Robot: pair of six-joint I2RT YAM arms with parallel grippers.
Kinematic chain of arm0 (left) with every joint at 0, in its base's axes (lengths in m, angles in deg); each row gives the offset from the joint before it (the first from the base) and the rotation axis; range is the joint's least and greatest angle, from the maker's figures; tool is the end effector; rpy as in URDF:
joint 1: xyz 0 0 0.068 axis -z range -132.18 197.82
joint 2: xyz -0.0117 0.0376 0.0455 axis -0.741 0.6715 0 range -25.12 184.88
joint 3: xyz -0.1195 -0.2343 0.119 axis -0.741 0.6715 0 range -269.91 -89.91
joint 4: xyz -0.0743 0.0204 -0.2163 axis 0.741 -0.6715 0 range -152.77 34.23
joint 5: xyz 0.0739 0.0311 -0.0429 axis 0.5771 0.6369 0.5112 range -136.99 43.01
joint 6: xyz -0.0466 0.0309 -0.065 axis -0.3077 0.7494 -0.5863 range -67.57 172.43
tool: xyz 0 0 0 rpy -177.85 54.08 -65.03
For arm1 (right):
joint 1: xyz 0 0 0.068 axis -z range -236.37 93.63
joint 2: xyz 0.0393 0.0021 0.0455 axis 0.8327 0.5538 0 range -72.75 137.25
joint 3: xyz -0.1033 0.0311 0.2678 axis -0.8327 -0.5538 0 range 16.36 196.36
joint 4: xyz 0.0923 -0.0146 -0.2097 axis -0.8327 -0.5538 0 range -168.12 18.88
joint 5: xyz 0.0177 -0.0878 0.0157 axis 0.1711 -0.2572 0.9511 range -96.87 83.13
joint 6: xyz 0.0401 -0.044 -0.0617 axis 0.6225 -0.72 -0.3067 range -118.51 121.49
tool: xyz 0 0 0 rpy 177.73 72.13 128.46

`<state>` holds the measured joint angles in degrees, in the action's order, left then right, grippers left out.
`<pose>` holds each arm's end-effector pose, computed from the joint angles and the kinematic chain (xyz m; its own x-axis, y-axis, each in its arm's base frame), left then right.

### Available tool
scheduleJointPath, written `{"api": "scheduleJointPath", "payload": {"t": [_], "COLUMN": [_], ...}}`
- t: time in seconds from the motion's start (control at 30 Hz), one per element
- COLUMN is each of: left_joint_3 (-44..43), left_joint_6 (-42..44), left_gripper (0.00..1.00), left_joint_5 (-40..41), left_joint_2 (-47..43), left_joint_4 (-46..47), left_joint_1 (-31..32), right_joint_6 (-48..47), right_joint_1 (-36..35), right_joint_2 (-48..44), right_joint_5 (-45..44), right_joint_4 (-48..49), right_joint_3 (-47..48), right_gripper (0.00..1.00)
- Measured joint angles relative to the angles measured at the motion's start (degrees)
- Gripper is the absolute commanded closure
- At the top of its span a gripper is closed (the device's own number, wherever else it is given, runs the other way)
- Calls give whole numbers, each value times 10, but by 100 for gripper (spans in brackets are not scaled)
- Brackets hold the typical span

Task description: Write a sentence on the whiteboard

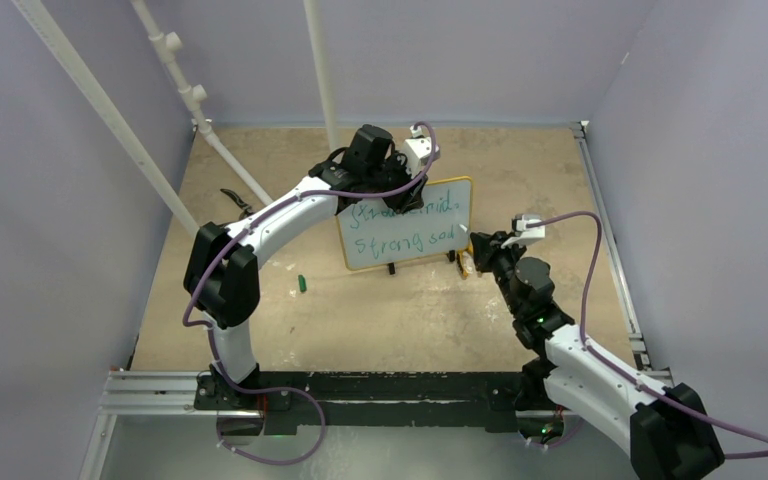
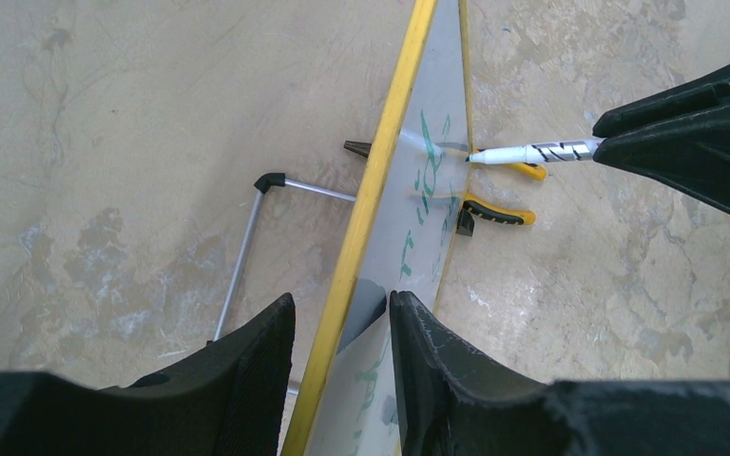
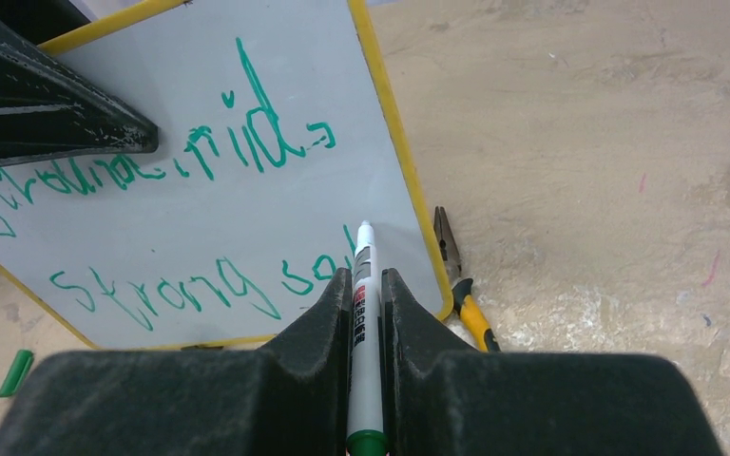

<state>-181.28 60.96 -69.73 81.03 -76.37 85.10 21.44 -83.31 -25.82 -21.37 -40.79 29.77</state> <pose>0.3278 -0.2863 0.3039 -0.3354 0.4273 -0.8396 0.8689 0.4848 -0.1004 0.1729 0.0666 0.2439 -0.1202 0.3094 -0.9433 -0.1858 0.9264 0.3275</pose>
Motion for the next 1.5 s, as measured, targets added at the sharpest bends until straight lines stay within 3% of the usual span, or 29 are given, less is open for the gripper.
{"api": "scheduleJointPath", "payload": {"t": [0.97, 1.5], "left_joint_3": [0, 0], "left_joint_6": [0, 0], "left_gripper": [100, 100], "left_joint_5": [3, 3], "left_joint_2": [-1, -1], "left_joint_4": [-1, -3], "left_joint_1": [0, 0], "right_joint_6": [6, 24], "right_joint_1": [0, 0], "right_joint_2": [114, 87], "right_joint_5": [-10, -28], "right_joint_4": [-2, -26], "right_joint_3": [27, 30], "right_gripper": [100, 100]}}
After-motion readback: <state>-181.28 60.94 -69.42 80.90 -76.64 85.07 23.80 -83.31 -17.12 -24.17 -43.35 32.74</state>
